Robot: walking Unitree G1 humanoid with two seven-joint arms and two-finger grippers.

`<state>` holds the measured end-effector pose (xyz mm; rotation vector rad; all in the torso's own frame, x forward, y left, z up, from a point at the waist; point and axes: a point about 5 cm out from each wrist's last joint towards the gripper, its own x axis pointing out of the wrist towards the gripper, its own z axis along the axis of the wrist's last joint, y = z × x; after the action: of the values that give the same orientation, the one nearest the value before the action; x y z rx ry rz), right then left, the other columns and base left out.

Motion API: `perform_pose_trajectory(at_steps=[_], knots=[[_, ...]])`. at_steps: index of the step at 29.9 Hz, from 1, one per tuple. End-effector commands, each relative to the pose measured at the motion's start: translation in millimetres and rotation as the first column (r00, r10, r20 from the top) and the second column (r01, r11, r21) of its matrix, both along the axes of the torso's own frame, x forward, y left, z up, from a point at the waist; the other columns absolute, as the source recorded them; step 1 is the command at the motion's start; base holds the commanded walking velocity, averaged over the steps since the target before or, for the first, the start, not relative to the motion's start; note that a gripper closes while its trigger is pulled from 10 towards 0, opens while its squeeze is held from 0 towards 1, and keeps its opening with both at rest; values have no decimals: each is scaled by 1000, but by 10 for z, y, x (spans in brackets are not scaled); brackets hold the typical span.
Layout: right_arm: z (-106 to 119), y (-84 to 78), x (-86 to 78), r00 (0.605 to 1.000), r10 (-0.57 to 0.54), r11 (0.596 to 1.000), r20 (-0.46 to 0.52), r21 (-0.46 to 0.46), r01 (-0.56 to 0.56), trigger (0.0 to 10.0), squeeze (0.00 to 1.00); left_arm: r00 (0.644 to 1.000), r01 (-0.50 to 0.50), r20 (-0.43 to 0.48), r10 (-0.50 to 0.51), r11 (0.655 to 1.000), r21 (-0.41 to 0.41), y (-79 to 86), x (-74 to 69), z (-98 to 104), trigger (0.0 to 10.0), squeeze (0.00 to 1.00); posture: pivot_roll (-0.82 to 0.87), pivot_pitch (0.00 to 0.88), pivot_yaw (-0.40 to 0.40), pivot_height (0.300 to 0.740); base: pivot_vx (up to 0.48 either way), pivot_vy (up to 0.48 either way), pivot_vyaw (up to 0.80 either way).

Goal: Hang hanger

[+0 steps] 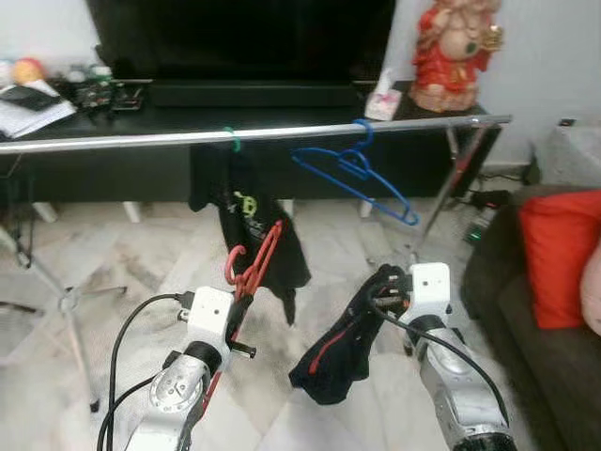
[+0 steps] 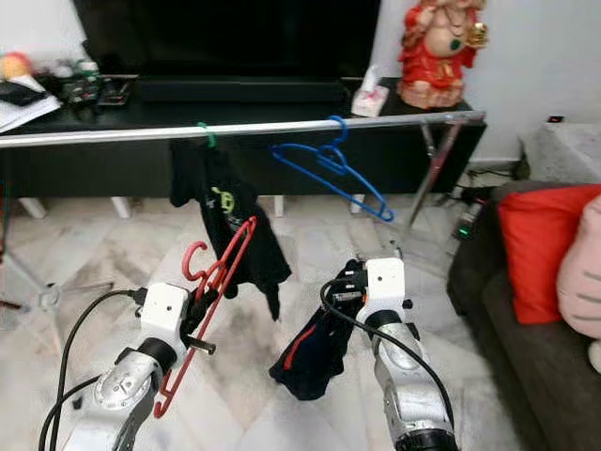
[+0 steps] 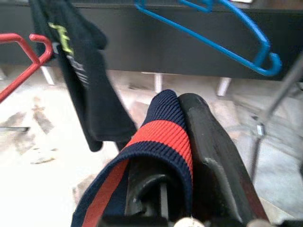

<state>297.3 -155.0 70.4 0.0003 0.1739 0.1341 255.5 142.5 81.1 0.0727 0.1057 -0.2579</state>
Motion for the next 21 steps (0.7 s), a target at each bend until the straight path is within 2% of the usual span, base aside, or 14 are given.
perform_pose_trajectory(at_steps=[1,3,8,15,21], knots=[[59,-17,43,1000,-8,1000,24,7,8,10000,0,1000,2,14,-2,1000,-12,-23,6,29,10000,0,17,0,-38,740,-322,0,0],[57,-18,45,1000,-6,1000,22,8,6,10000,0,1000,-2,13,2,1000,-14,-24,9,28,10000,0,17,0,-38,740,-326,0,0],[59,-16,47,1000,0,1000,25,7,0,10000,0,1000,-8,12,8,1000,-17,-24,8,23,10000,0,17,0,-38,740,-308,0,-701],[68,-5,53,999,-1,1000,34,7,1,10000,0,1000,-4,14,4,1000,-21,-33,17,31,10000,0,18,0,-37,740,-291,0,0],[65,-7,54,999,-9,1000,32,15,8,10000,0,1000,-2,15,3,1000,-17,-35,21,37,10000,0,20,0,-37,740,-292,243,0]])
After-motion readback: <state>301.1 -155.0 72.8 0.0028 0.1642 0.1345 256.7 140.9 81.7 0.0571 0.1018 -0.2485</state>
